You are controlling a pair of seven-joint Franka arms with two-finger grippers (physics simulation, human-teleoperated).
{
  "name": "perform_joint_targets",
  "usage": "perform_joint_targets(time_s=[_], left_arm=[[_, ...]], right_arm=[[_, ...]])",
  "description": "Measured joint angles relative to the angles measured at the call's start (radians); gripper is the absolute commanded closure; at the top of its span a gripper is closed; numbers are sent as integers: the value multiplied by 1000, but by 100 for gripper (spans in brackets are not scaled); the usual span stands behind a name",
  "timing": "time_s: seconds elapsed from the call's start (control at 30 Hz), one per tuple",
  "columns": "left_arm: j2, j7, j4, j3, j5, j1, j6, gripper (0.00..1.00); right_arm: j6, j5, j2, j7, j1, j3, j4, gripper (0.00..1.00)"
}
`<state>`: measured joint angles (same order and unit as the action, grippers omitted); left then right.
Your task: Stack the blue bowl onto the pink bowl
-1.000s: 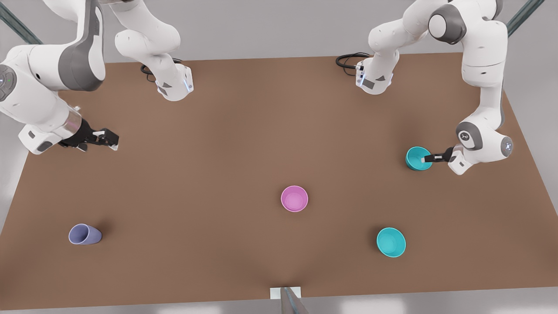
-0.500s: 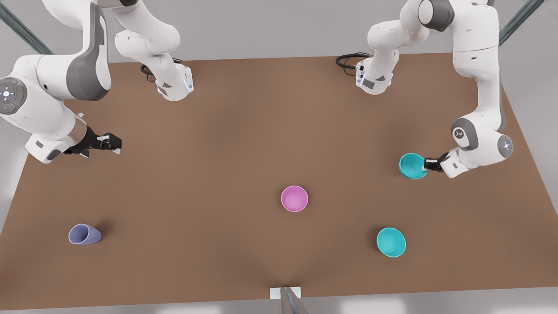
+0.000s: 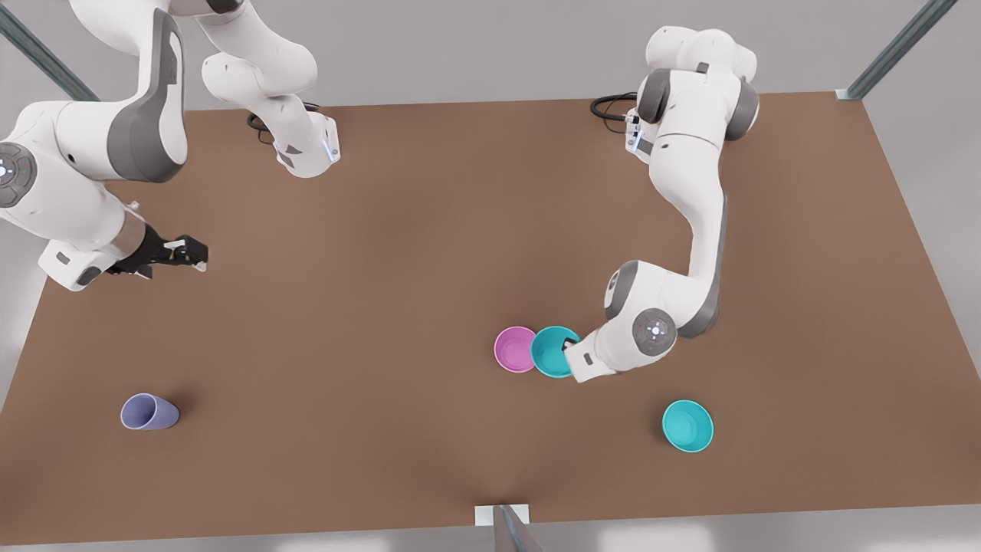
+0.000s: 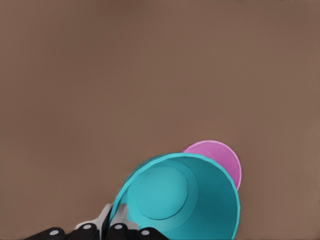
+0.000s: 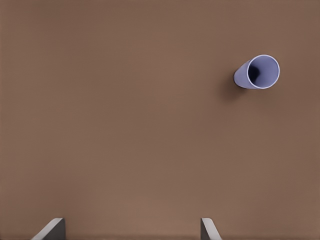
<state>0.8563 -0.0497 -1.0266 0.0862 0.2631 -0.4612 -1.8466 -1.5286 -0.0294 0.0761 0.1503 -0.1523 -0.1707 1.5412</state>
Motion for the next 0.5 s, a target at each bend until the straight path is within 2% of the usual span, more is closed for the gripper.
perform_joint_targets(time_s=[0.5], left_arm=[[52, 358, -17, -45, 9, -48, -41, 79]], right_arm=[[0, 3, 6, 17, 0, 0, 4, 0]])
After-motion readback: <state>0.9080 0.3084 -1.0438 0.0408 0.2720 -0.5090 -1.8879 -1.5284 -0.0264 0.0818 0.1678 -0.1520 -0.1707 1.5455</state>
